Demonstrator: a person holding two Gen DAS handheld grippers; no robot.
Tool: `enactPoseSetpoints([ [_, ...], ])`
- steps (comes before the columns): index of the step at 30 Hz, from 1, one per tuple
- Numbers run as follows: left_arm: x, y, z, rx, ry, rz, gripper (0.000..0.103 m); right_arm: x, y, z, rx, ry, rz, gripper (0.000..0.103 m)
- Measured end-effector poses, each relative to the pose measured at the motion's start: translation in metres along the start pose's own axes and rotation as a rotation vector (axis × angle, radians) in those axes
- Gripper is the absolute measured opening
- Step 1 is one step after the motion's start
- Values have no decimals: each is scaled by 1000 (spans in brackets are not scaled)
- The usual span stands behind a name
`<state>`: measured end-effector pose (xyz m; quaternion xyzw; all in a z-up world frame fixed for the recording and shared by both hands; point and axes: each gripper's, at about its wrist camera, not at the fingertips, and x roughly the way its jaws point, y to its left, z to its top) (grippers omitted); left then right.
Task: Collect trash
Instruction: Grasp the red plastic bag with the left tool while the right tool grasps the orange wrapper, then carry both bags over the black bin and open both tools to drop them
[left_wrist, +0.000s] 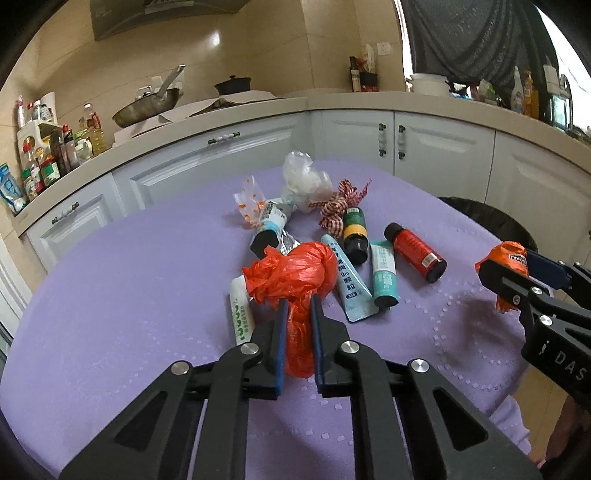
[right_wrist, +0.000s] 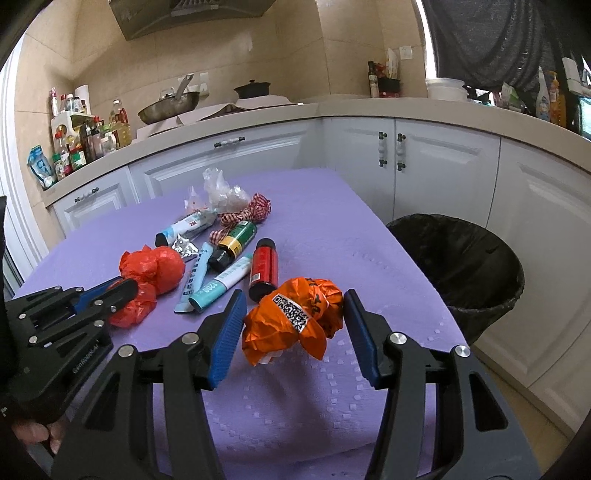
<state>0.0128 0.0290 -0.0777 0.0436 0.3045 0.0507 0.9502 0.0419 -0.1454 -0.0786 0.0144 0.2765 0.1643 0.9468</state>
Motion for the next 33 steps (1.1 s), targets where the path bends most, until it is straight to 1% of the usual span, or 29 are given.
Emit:
enactPoseSetpoints([
  [4, -15, 5, 4, -18, -44, -3, 11, -5, 2, 2, -18, -17, -8, 53],
  [8, -25, 8, 10, -30, -73, -23, 11, -8, 2, 5, -21, -25, -10, 53],
  [12, -25, 5, 18, -27, -94, -27, 11, -10, -2, 9, -19, -35, -23, 53],
  [16, -19, -4, 29, -30, -104, -54, 11, -14, -13, 16, -16, -55, -52, 53],
  [20, -14, -18, 41, -16, -132, -87, 11, -16, -32, 24, -8, -78, -97, 53],
  [27, 2, -56, 68, 9, -154, -155, 11, -16, -75, 42, 4, -115, -186, 53],
  [33, 19, -88, 87, 12, -152, -204, 11, -4, -117, 54, 34, -119, -244, 53],
])
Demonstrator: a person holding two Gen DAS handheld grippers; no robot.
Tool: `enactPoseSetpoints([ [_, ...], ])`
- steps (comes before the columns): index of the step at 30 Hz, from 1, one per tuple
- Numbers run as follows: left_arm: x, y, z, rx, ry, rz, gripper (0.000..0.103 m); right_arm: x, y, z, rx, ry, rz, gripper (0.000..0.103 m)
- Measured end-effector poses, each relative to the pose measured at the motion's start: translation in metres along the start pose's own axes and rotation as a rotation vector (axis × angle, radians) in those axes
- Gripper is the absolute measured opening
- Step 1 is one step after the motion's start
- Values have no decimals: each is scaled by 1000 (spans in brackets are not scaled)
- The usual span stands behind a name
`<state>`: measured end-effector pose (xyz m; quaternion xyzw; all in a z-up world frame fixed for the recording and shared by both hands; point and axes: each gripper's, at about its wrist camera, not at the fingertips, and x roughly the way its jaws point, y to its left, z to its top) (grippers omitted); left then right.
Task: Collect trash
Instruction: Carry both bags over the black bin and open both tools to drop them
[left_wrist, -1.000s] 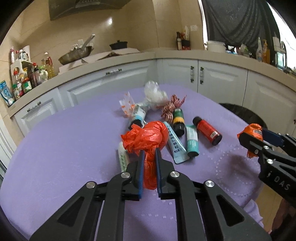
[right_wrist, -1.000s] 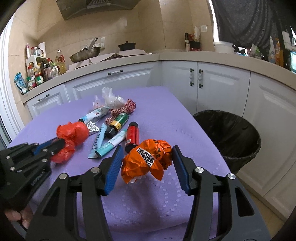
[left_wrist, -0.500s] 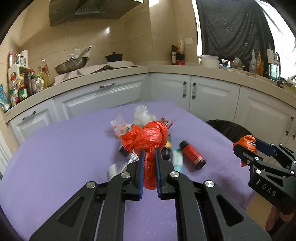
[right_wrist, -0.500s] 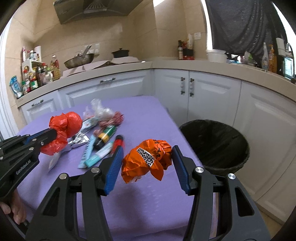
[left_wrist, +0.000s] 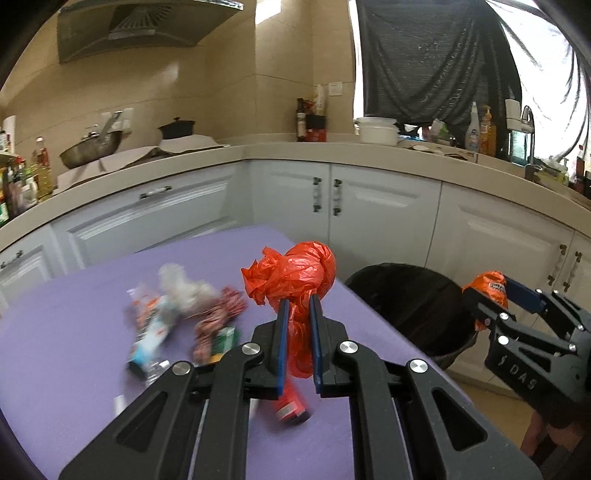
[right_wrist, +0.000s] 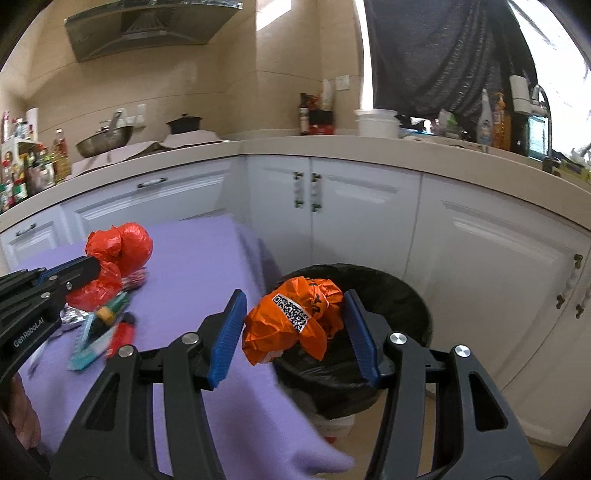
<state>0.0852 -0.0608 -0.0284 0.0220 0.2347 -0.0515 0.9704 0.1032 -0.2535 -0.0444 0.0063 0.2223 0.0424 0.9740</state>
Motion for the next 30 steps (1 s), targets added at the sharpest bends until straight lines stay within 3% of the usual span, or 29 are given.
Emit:
enactPoseSetpoints([
  [13, 50, -68, 20, 64, 14, -49, 11, 44, -58, 14, 28, -8, -84, 53],
  [30, 100, -102, 28, 78, 64, -24, 12, 98, -97, 14, 79, 15, -109, 55],
])
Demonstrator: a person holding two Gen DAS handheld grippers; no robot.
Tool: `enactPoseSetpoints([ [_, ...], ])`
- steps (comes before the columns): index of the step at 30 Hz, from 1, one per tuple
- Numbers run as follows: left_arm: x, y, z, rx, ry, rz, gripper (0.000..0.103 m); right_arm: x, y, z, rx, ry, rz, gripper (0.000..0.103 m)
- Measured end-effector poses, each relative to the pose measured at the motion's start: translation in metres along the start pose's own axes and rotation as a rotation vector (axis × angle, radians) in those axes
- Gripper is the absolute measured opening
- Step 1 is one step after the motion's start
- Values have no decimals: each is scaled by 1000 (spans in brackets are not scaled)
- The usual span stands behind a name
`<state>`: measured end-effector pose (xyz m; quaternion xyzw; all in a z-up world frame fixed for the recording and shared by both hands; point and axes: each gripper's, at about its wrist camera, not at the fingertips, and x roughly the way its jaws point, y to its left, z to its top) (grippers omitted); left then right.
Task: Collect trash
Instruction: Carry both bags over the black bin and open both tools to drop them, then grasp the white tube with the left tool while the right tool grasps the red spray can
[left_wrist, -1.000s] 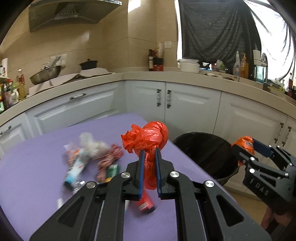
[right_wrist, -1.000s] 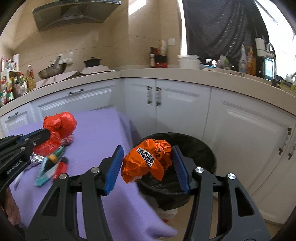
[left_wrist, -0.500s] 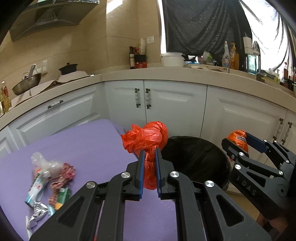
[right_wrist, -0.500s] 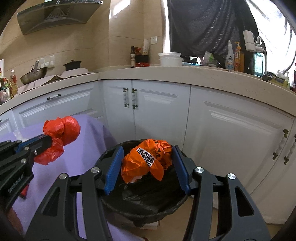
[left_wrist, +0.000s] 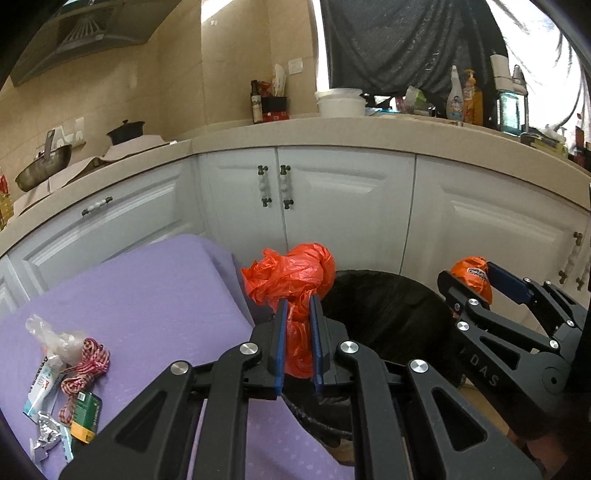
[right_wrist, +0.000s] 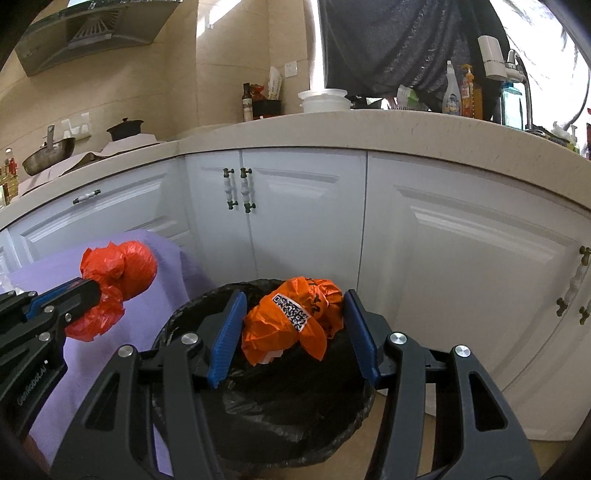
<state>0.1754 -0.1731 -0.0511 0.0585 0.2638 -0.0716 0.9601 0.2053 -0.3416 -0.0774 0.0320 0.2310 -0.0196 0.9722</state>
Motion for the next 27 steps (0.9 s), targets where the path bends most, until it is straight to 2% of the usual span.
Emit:
enactPoseSetpoints([
  [1, 3, 0, 1, -4, 12, -1, 13, 3, 0, 0, 5, 2, 0, 58],
  [2, 6, 0, 2, -6, 19, -3, 14, 6, -1, 0, 10, 3, -1, 69],
  [3, 7, -1, 3, -7, 21, 1, 19, 8, -2, 0, 22, -1, -8, 73],
  [6, 6, -1, 4, -10, 11, 2, 34, 12, -5, 1, 37, 3, -10, 73],
  [11, 2, 0, 4, -9, -10, 14, 44, 12, -4, 1, 34, 5, -13, 73],
  [18, -10, 8, 5, -15, -27, 29, 50, 2, -1, 0, 32, 7, -15, 73],
  [27, -34, 40, -8, -37, -28, 81, 51, -22, 27, -8, 19, 19, 37, 73],
])
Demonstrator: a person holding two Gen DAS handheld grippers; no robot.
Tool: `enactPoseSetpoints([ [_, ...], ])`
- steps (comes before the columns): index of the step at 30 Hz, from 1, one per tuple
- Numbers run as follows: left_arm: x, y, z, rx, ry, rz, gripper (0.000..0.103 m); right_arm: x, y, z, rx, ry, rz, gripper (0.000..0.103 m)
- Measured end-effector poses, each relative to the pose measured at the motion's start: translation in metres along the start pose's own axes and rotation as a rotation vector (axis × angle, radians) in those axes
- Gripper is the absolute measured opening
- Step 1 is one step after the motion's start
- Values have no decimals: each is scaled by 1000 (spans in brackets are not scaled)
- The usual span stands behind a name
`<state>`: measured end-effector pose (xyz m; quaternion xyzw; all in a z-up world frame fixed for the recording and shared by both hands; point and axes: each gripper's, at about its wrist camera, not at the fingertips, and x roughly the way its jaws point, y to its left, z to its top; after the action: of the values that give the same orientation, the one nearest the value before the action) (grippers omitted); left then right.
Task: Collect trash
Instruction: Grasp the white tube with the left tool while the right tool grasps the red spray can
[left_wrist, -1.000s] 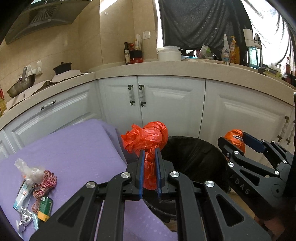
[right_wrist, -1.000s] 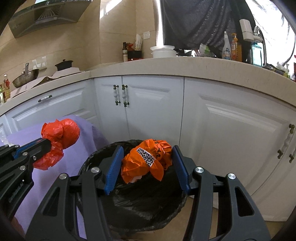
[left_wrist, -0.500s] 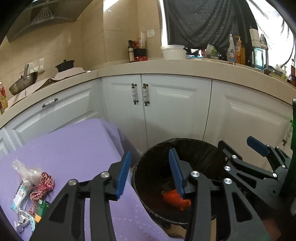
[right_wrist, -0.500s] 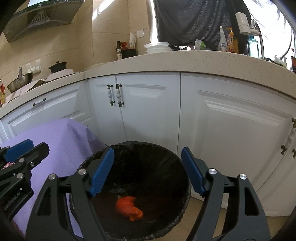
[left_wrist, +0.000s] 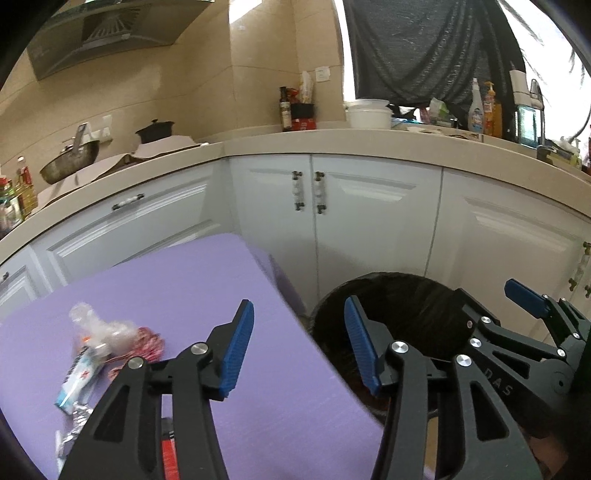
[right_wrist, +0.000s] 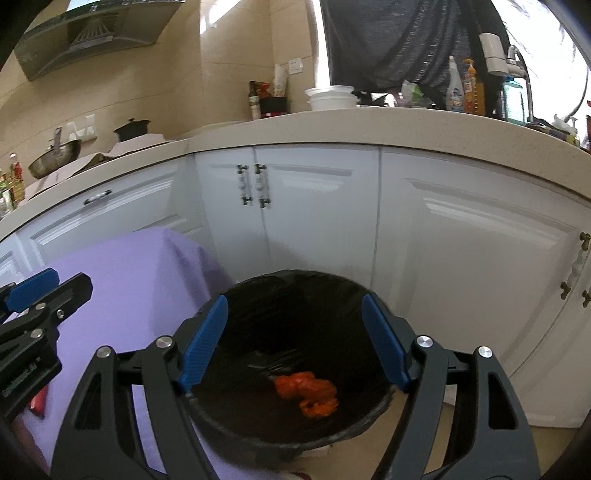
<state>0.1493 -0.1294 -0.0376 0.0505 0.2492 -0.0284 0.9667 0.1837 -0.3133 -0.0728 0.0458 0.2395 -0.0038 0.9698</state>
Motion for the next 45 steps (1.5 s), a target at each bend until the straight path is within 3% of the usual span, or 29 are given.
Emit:
enactPoseSetpoints([
  [16, -55, 93, -44, -57, 21, 169, 51, -52, 115, -31, -69, 48, 234, 73],
  [25, -83, 146, -80, -133, 74, 284, 51, -67, 178, -58, -160, 102, 350, 71],
  [35, -94, 180, -115, -204, 136, 321, 51, -58, 207, -74, -236, 182, 359, 42],
  [37, -98, 183, -119, -213, 143, 315, 51, -54, 211, -77, -249, 203, 354, 33],
  [38, -98, 183, -122, -219, 146, 311, 51, -53, 213, -79, -252, 212, 356, 24],
  [45, -93, 180, -132, -213, 160, 292, 51, -56, 210, -81, -233, 202, 354, 23],
])
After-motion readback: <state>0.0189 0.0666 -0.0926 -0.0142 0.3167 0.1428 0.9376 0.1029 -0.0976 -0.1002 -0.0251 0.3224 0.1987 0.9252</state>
